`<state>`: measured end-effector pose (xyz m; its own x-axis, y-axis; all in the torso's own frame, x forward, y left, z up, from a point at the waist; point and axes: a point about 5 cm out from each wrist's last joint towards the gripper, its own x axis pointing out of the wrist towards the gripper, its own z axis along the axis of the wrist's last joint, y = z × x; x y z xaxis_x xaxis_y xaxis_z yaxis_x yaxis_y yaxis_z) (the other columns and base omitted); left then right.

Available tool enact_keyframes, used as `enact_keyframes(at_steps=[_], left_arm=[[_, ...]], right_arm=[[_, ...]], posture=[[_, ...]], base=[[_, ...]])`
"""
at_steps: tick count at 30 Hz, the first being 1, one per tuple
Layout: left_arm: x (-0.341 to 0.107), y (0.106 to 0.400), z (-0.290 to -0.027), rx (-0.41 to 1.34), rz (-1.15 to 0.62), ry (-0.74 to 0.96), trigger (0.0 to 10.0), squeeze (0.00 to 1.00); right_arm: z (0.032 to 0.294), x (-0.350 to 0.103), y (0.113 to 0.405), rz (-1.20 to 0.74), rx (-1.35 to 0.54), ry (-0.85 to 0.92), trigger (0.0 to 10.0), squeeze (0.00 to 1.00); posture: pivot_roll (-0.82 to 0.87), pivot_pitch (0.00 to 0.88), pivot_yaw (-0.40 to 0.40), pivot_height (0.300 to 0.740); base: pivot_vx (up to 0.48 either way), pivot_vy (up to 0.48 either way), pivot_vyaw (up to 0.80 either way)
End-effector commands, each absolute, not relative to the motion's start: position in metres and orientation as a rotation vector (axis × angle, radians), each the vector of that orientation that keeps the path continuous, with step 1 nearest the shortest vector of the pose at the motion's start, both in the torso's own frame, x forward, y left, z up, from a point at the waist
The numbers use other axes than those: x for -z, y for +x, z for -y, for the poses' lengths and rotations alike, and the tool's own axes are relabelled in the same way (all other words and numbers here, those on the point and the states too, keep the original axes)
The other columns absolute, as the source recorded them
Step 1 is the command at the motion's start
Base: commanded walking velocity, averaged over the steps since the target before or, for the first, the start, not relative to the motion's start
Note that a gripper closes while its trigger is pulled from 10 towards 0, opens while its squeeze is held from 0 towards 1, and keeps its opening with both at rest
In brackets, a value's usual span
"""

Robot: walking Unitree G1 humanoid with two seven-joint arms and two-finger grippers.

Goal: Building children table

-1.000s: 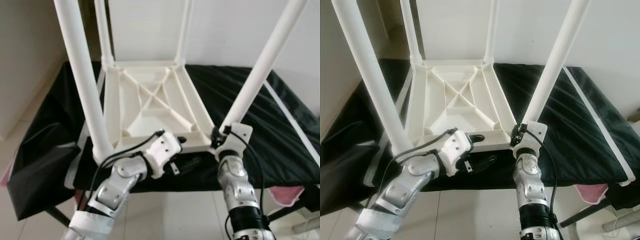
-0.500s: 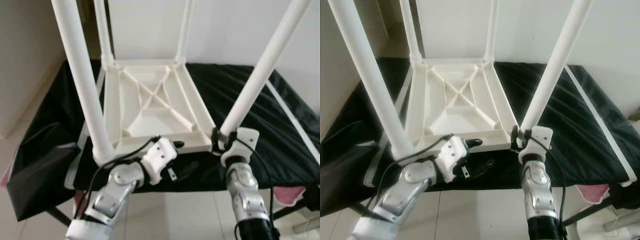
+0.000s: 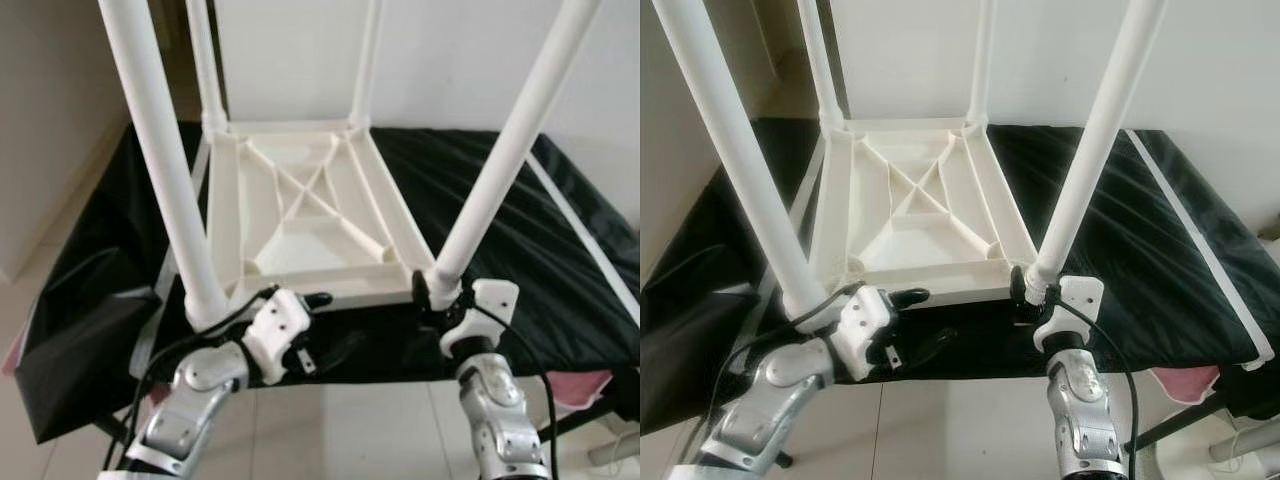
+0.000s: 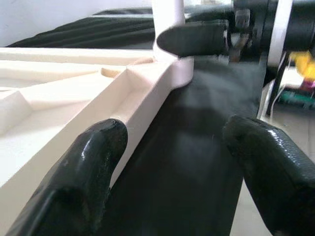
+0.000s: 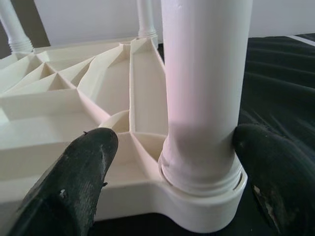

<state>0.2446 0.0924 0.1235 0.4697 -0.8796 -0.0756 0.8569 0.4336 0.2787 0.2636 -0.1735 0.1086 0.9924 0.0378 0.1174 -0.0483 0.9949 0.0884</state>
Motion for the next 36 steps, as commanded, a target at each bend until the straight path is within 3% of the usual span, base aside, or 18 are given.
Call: enact_keyframes(at_steps=[1, 18, 28, 31, 36], left_arm=[[-0.124, 0.242, -0.1, 1.075, 0.078, 0.325, 10.0, 0.0], [-0.122, 0.237, -0.171, 1.014, -0.077, 0.433, 10.0, 0.0], [-0.127, 0.234, -0.243, 0.867, -0.247, 0.508, 10.0, 0.0], [-0.136, 0.234, -0.278, 0.75, -0.278, 0.528, 10.0, 0.0], [-0.147, 0.239, -0.301, 0.651, -0.259, 0.522, 10.0, 0.0]], right_arm=[[0.174, -0.103, 0.259, 0.095, -0.062, 0.081, 10.0, 0.0], [0.185, -0.095, 0.265, 0.061, -0.086, 0.028, 10.0, 0.0], [0.215, -0.106, 0.28, 0.067, -0.041, -0.007, 10.0, 0.0], [0.218, -0.107, 0.283, 0.066, -0.047, -0.02, 10.0, 0.0], [0.219, -0.107, 0.284, 0.062, -0.053, -0.022, 10.0, 0.0]], posture=[[0.01, 0.0, -0.02, 0.74], [0.04, 0.0, -0.027, 0.74], [0.07, 0.016, -0.039, 0.74], [0.08, 0.026, -0.045, 0.74], [0.08, 0.029, -0.05, 0.74]], base=[[0.0, 0.0, 0.0], [0.0, 0.0, 0.0], [0.0, 0.0, 0.0], [0.0, 0.0, 0.0], [0.0, 0.0, 0.0]])
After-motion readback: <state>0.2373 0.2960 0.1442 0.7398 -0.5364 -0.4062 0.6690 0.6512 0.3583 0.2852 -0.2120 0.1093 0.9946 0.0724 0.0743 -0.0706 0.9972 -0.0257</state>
